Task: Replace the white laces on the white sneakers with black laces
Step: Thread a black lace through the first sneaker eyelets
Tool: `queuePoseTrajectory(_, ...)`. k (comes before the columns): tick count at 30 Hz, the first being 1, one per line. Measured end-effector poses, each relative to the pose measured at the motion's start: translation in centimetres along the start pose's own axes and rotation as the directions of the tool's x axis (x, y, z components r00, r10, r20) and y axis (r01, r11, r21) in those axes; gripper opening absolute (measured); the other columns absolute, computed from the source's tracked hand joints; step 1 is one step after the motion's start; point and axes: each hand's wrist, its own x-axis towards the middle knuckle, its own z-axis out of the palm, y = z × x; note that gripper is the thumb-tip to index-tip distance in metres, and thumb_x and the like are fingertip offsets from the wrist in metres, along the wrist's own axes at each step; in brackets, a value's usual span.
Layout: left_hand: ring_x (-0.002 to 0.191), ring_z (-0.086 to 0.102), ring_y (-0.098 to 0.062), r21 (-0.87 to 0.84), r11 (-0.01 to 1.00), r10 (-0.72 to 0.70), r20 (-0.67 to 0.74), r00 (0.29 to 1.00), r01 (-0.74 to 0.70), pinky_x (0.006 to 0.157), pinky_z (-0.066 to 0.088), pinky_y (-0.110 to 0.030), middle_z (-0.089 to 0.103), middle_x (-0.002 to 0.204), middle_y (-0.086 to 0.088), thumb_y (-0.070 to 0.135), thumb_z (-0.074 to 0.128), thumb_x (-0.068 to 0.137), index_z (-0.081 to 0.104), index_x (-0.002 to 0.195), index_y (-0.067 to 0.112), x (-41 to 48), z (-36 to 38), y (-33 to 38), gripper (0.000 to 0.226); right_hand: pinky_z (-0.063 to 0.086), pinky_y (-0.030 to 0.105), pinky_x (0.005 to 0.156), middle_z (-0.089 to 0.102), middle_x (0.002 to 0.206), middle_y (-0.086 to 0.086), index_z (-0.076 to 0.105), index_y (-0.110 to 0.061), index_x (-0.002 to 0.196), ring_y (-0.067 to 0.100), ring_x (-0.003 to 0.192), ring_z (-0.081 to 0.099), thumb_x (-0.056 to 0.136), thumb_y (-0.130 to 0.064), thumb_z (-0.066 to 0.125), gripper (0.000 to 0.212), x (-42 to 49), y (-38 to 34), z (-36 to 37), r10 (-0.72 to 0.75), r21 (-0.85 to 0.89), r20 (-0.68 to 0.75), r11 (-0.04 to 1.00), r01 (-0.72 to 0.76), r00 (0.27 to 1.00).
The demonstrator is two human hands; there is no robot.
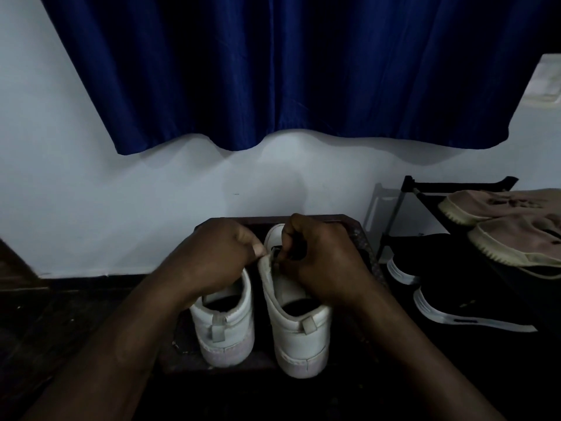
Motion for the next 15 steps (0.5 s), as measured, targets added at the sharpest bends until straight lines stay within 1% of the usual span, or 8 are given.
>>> queuePoseTrajectory(1,0.088,0.071,-0.003,0.024,0.999,0.025,-0.001,1.000,-0.025,0.093,0.055,-0.033,0.077,0.083,0.016,0.024,0.074,0.091,0.083,0.079,0.029,0.1,0.0,-0.2,0.016,0.053,0.036,0.065,0.064,0.069,-0.012,0.055,-0.028,0.075,0.007,0.067,0.061,0.074,-0.013,0.081,0.030,0.0,0.0,0.0,0.006,0.015,0.006,1.000,-0.006,1.000)
queuePoseTrajectory(3,0.084,0.069,0.003,0.095,0.992,0.081,-0.010,0.997,-0.080,0.086,0.052,-0.025,0.076,0.081,0.021,0.013,0.072,0.090,0.082,0.079,0.032,0.1,0.4,-0.4,0.024,0.053,0.035,0.064,0.064,0.069,-0.013,0.055,-0.029,0.074,0.005,0.067,0.061,0.074,-0.014,0.082,0.031,0.0,0.1,0.1,0.023,0.027,-0.003,0.999,-0.023,1.000)
queuePoseTrajectory(5,0.081,0.068,0.006,0.177,0.977,0.123,-0.030,0.992,-0.115,0.080,0.050,-0.020,0.074,0.079,0.023,0.010,0.069,0.088,0.081,0.080,0.036,0.0,0.9,-0.5,0.029,0.053,0.034,0.064,0.064,0.069,-0.013,0.055,-0.029,0.073,0.006,0.067,0.061,0.074,-0.016,0.082,0.031,-0.1,0.3,0.2,0.029,0.002,-0.039,1.000,-0.029,0.999)
queuePoseTrajectory(8,0.079,0.067,0.006,0.249,0.954,0.187,-0.069,0.980,-0.165,0.073,0.045,-0.015,0.075,0.079,0.017,0.011,0.067,0.086,0.080,0.083,0.035,0.0,1.7,-0.2,0.028,0.050,0.034,0.061,0.061,0.064,-0.012,0.054,-0.029,0.070,0.010,0.065,0.060,0.072,-0.017,0.080,0.029,-0.1,0.4,0.2,0.017,-0.084,-0.099,0.996,-0.026,0.995)
queuePoseTrajectory(10,0.083,0.066,0.002,0.294,0.939,0.221,-0.112,0.969,-0.180,0.076,0.044,-0.016,0.075,0.083,0.014,0.021,0.065,0.087,0.079,0.087,0.036,-0.1,2.1,0.1,0.021,0.049,0.035,0.062,0.063,0.065,-0.009,0.057,-0.026,0.072,0.014,0.065,0.061,0.071,-0.019,0.080,0.024,-0.1,0.4,0.0,0.008,-0.141,-0.123,0.990,-0.025,0.992)
queuePoseTrajectory(12,0.092,0.068,-0.006,0.426,0.881,0.300,-0.165,0.939,-0.207,0.086,0.046,-0.024,0.076,0.089,0.013,0.035,0.059,0.084,0.078,0.089,0.038,0.1,2.6,0.5,0.020,0.049,0.036,0.064,0.066,0.067,-0.007,0.061,-0.025,0.074,0.014,0.066,0.062,0.071,-0.018,0.082,0.022,-0.1,0.5,-0.1,0.001,-0.156,-0.129,0.988,-0.021,0.992)
queuePoseTrajectory(13,0.096,0.068,-0.010,0.506,0.836,0.336,-0.164,0.928,-0.213,0.092,0.045,-0.029,0.076,0.092,0.013,0.038,0.058,0.083,0.077,0.091,0.038,0.1,2.7,0.7,0.020,0.049,0.035,0.064,0.067,0.068,-0.007,0.063,-0.025,0.074,0.013,0.066,0.062,0.071,-0.016,0.082,0.021,-0.1,0.6,-0.2,0.005,-0.143,-0.121,0.990,-0.022,0.993)
queuePoseTrajectory(15,0.105,0.066,-0.011,0.618,0.761,0.349,-0.135,0.927,-0.196,0.099,0.036,-0.034,0.075,0.099,0.014,0.035,0.062,0.088,0.073,0.098,0.038,0.4,3.0,1.0,0.016,0.050,0.032,0.065,0.068,0.070,-0.009,0.065,-0.025,0.074,0.011,0.068,0.062,0.072,-0.014,0.082,0.021,0.0,0.8,-0.2,0.026,-0.110,-0.100,0.993,-0.037,0.995)
